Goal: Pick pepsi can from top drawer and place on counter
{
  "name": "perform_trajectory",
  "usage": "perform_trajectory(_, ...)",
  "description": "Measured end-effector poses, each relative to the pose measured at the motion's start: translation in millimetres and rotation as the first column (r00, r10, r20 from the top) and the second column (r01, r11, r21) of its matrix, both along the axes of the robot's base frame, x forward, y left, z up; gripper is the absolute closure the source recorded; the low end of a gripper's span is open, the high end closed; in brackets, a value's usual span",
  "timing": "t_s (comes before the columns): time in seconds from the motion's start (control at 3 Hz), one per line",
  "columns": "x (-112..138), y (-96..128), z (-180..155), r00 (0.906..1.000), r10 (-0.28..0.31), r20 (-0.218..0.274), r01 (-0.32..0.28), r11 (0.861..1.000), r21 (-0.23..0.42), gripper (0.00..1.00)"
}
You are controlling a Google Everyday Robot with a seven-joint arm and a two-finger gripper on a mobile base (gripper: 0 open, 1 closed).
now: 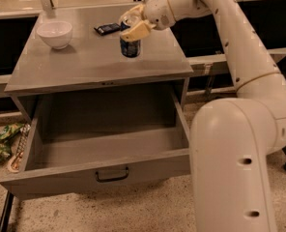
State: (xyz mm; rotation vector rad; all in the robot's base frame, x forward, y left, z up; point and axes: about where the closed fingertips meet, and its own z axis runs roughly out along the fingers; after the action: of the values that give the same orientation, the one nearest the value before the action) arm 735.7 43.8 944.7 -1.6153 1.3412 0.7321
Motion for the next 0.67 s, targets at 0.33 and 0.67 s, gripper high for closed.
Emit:
perform_trajectory(0.33,32,-15,31,0.9914,-0.119,0.055,0.117,0.992,0.038,1.00)
perform_trajectory(0.67,55,-21,32,0.9782,-0.202,0.048,0.201,0.979,0.031,1.00)
